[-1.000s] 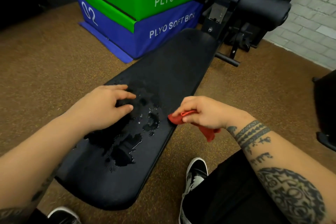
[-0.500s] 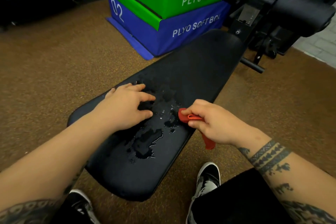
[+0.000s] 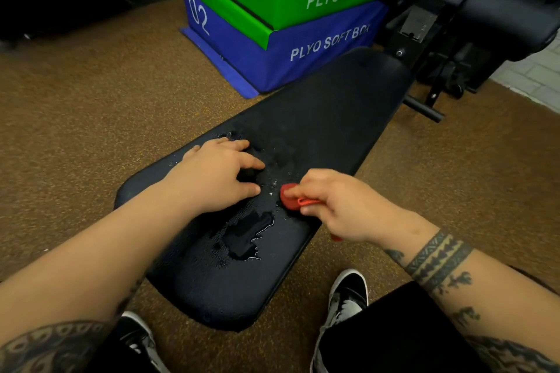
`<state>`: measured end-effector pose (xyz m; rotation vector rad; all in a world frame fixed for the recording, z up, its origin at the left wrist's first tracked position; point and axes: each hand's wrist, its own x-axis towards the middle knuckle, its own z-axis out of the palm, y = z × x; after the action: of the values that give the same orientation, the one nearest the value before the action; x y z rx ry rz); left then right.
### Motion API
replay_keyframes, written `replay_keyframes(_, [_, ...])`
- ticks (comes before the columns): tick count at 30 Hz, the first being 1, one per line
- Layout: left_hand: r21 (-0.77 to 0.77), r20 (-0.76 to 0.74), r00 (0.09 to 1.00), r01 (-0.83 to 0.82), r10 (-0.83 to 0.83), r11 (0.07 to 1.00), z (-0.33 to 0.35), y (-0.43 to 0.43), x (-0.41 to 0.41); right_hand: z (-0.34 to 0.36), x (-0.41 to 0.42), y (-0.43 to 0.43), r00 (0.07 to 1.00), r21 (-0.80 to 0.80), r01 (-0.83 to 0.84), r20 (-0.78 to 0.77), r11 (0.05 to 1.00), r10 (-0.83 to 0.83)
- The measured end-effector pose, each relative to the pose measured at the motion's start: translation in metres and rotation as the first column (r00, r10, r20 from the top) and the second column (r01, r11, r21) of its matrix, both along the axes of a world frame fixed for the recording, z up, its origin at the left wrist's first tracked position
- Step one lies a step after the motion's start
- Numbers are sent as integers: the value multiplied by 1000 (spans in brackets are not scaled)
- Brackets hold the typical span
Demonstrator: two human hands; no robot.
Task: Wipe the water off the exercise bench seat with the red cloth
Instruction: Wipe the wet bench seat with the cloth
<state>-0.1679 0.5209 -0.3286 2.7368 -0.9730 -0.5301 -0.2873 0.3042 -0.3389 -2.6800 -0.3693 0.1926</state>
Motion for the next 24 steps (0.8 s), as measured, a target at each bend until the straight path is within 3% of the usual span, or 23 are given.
replay_keyframes(2, [2, 5, 1000, 4, -4, 1000, 1, 0, 1, 8, -4, -7, 989, 52, -71, -129, 996, 78])
replay_keyframes(4, [-15, 7, 1000, -4, 4, 1000, 1, 2, 3, 14, -4, -17, 975, 131, -28, -215, 991, 56])
replay_keyframes(7, [-82, 27, 999, -42, 45, 996, 3, 6, 5, 15, 9, -27, 985, 201, 165, -84, 966, -151])
replay_keyframes(11, [-108, 66, 994, -83, 90, 991, 6, 11, 10, 2, 27, 1, 936, -4, 347, 64, 938, -347])
replay_keyframes(14, [-72, 62, 995, -71, 75, 995, 2, 15, 13, 0, 24, 21, 960, -153, 278, 55, 948, -273])
replay_keyframes(17, [-54, 57, 996, -64, 67, 996, 1, 17, 13, 16, 10, 14, 983, -43, 70, -167, 997, -77])
replay_keyframes(20, [-35, 60, 995, -73, 75, 997, 3, 15, 10, 34, 0, -5, 894, 66, -33, -444, 997, 59])
replay_keyframes(22, [-40, 56, 996, -66, 69, 997, 3, 13, 9, 32, 3, -17, 931, 147, 75, -366, 986, -16])
replay_keyframes(24, [-42, 43, 998, -48, 50, 998, 1, 10, 7, 20, 9, -19, 974, 146, 202, -138, 968, -182])
